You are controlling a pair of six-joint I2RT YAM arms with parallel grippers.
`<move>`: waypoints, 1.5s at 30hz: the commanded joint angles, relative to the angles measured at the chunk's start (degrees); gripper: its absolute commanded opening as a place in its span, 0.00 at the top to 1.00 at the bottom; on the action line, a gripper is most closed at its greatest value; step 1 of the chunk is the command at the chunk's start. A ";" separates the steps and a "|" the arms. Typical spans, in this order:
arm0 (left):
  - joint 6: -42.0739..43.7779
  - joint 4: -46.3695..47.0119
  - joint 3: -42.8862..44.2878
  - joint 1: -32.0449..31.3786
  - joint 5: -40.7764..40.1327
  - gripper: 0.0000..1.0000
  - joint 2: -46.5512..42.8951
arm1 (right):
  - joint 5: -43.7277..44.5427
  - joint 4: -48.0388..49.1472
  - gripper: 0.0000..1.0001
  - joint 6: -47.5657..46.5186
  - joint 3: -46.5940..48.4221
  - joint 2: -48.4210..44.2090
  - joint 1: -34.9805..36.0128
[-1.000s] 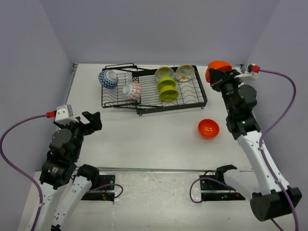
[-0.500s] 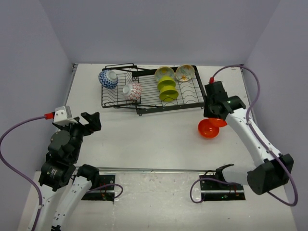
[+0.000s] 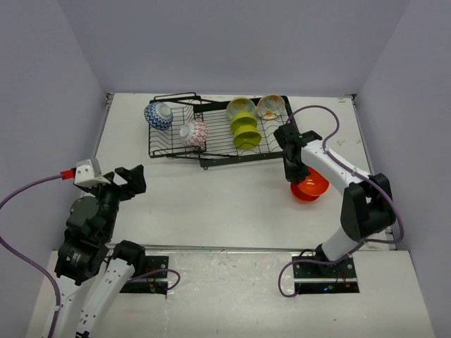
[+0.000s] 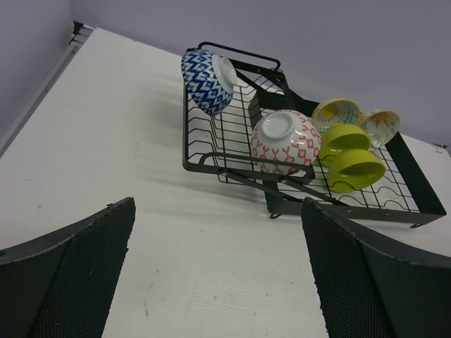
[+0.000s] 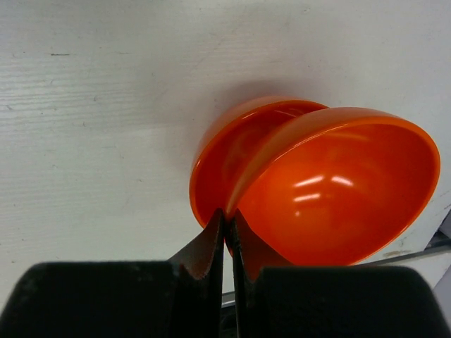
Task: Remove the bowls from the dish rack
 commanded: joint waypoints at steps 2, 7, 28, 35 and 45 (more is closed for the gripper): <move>1.20 1.62 -0.17 -0.33 -0.65 0.00 -0.56 | 0.18 -0.73 1.00 -1.44 2.89 0.84 1.36; 1.03 1.53 -0.09 -0.42 -1.00 0.00 -1.09 | -1.31 1.37 1.00 -1.44 1.39 0.76 1.80; 0.94 1.36 -0.09 -0.42 -1.35 0.00 -1.79 | -1.67 3.05 0.86 -0.92 -1.16 2.17 2.85; 1.02 1.27 -0.09 -0.42 -1.26 0.00 -1.79 | -0.97 1.99 0.61 -0.39 -1.16 1.03 2.85; 1.02 1.44 -0.09 -0.42 -1.00 0.00 -0.83 | -3.16 -0.90 0.50 -1.44 2.18 -8.72 3.03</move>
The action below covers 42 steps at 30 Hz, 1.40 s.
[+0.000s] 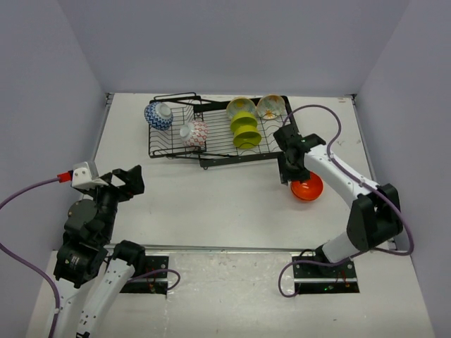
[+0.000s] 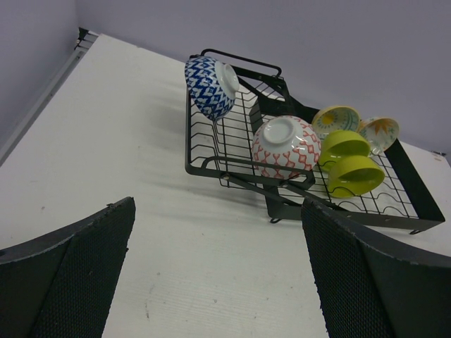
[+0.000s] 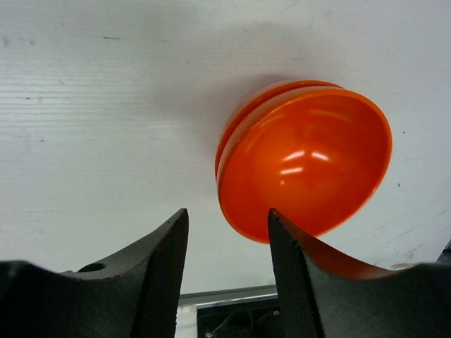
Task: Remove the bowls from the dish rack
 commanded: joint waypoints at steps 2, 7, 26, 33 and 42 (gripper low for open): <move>1.13 1.47 -0.09 -0.42 0.05 0.00 0.88 | -2.25 -1.78 0.49 -1.47 3.71 -9.95 0.54; 1.31 1.90 -0.17 -0.42 0.93 0.00 2.63 | -12.48 7.83 0.32 -4.28 1.27 -19.19 0.80; -7.31 -7.59 3.25 2.04 -17.88 0.00 13.27 | -15.09 87.07 0.01 68.92 -22.93 -6.83 0.80; -4.58 -4.51 2.03 3.89 -13.31 0.00 11.87 | -7.35 88.40 0.12 76.39 -18.71 5.22 1.42; -2.03 -1.79 0.97 3.89 -8.12 0.00 9.94 | -1.29 82.42 0.22 77.28 -10.26 13.84 1.86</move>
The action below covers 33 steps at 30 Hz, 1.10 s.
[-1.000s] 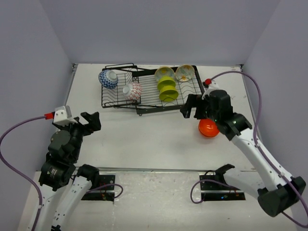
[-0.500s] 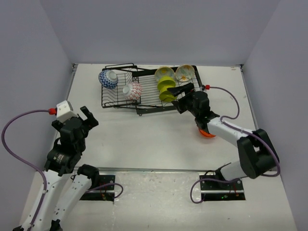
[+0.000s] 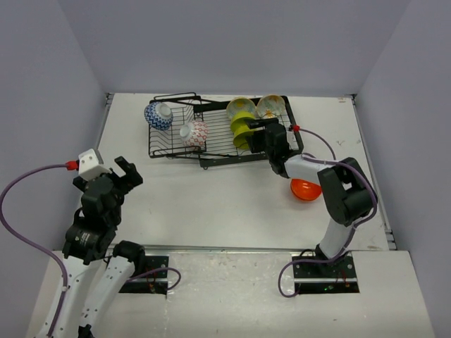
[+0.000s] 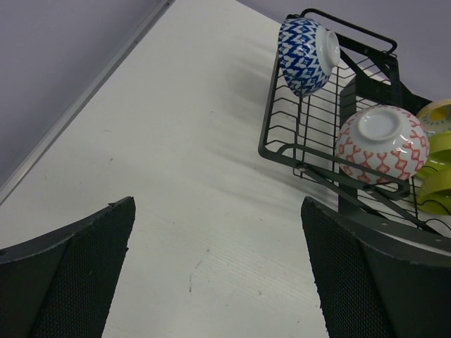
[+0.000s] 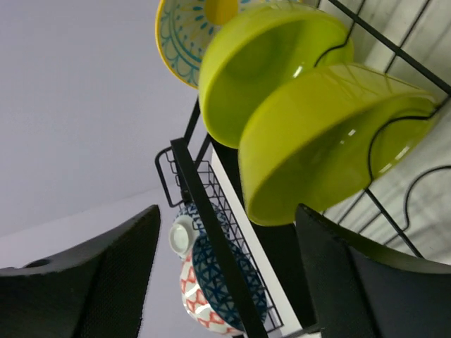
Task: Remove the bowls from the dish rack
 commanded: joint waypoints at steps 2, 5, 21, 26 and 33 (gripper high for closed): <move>1.84 3.57 0.07 0.44 2.22 0.00 -1.81 | 5.18 -0.86 0.30 2.23 4.21 3.33 0.61; 1.93 3.57 0.07 0.44 2.66 0.00 -2.16 | 5.36 -1.47 0.35 2.05 5.27 5.61 0.96; 2.54 4.27 -0.19 0.44 4.15 0.00 -3.92 | 7.73 5.03 0.93 2.84 1.58 8.18 2.46; 2.54 4.27 -0.28 0.44 4.15 0.00 -3.92 | 8.00 7.75 1.00 2.84 -0.09 6.25 2.63; 2.63 4.27 -0.28 0.44 4.24 0.00 -3.83 | 7.21 23.10 1.00 -2.06 -3.86 6.68 2.63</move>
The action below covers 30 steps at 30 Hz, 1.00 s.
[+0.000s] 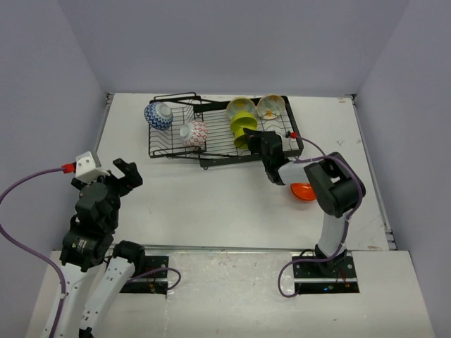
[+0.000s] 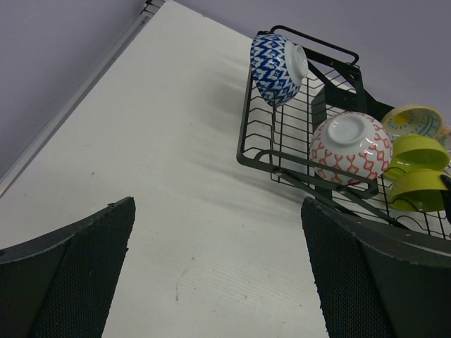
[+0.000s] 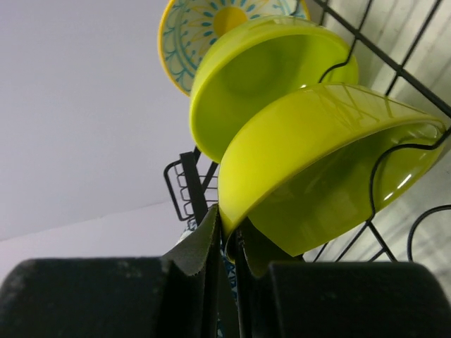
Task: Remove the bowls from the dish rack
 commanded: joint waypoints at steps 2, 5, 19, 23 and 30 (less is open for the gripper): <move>1.14 2.13 -0.26 0.44 0.57 0.00 -0.22 | 0.89 15.42 1.00 -4.73 -2.72 -0.42 0.82; 1.14 2.13 -0.26 0.44 0.22 0.00 0.13 | 0.10 23.24 1.00 -7.45 -3.51 0.46 0.82; 1.32 2.13 -0.17 0.44 0.65 0.00 0.30 | -7.18 37.77 1.00 -23.96 -3.87 -5.68 0.82; 1.32 2.13 -0.17 0.44 0.66 0.00 0.13 | -10.53 36.10 1.00 -30.99 -2.37 -8.76 0.82; 1.41 2.13 -0.17 0.44 0.83 0.00 -0.05 | -17.93 7.51 1.00 -50.31 -0.54 -24.12 2.83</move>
